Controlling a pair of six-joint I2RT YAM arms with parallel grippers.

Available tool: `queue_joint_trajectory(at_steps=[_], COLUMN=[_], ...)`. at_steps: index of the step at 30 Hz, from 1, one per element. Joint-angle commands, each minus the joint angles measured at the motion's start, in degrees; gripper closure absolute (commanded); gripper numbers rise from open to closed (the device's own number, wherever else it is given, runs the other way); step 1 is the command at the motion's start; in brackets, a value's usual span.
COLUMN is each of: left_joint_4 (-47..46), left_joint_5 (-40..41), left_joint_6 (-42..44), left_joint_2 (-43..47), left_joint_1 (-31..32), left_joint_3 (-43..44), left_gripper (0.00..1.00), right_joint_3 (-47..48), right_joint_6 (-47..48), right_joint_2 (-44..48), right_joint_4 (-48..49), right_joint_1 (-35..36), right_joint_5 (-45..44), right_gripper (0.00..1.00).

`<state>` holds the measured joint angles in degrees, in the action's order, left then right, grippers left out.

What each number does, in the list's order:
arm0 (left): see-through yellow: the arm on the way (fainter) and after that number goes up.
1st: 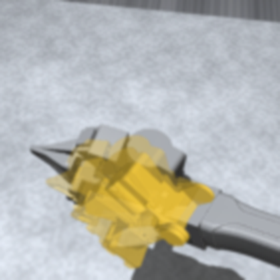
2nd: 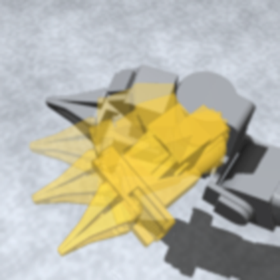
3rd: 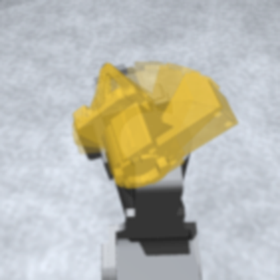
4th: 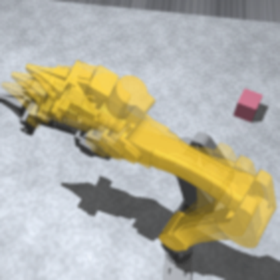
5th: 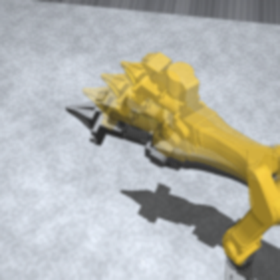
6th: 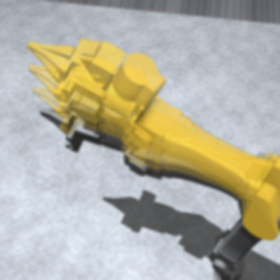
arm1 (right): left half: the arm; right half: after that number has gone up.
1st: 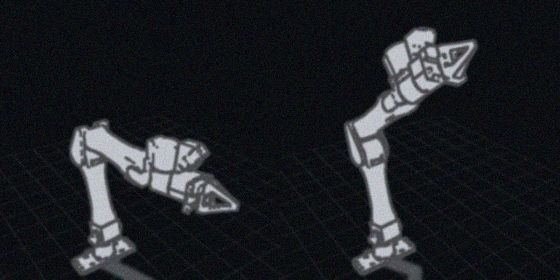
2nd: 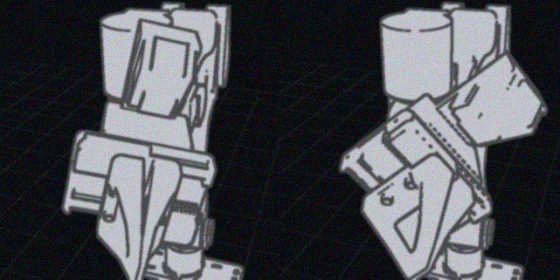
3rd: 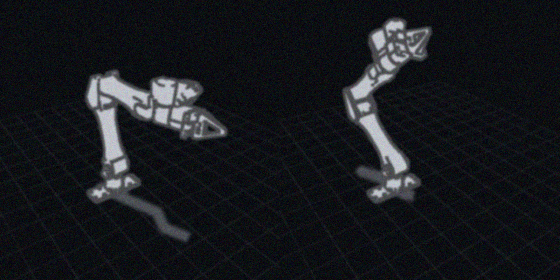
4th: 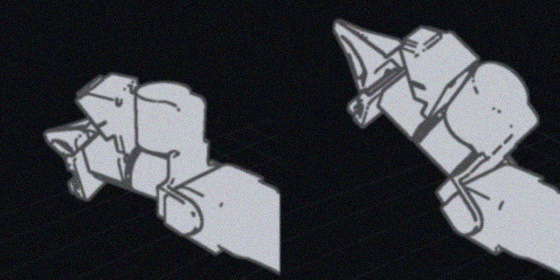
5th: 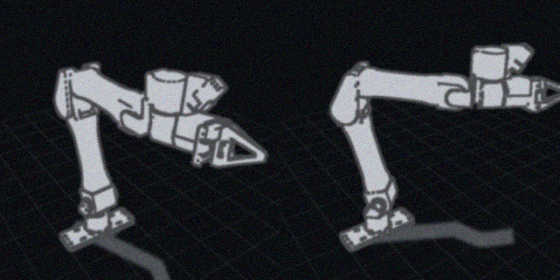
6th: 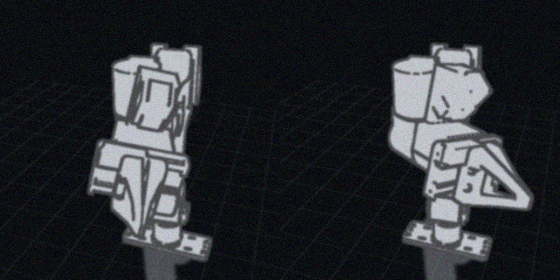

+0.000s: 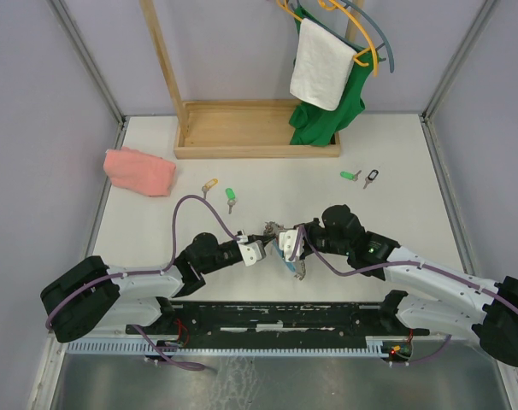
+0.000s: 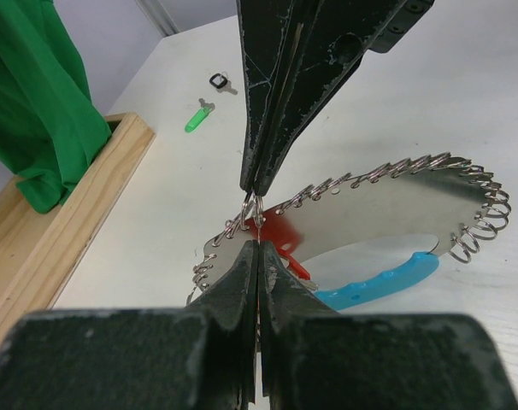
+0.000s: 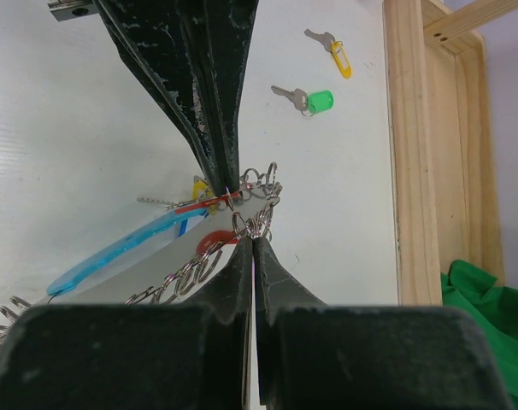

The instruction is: Put the keys on the keyring

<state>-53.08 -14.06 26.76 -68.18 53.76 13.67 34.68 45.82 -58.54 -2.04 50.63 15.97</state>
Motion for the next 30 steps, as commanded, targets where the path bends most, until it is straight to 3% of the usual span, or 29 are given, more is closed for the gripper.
queue_joint_trajectory(at_steps=[1, 30], left_joint_4=[-2.0, -4.4], left_joint_5=[-0.7, -1.3], left_joint_6=[-1.9, -2.6], left_joint_2=[1.3, 0.5], left_joint_1=[0.3, 0.3], left_joint_3=[1.9, 2.0], left_gripper=[0.97, 0.97], right_joint_3=[0.8, 0.9], right_joint_6=[-0.5, -0.6], right_joint_2=[1.9, 1.6], right_joint_4=[5.6, 5.3], right_joint_1=[0.3, 0.3], right_joint_5=[-0.8, 0.0], right_gripper=[0.99, 0.99])
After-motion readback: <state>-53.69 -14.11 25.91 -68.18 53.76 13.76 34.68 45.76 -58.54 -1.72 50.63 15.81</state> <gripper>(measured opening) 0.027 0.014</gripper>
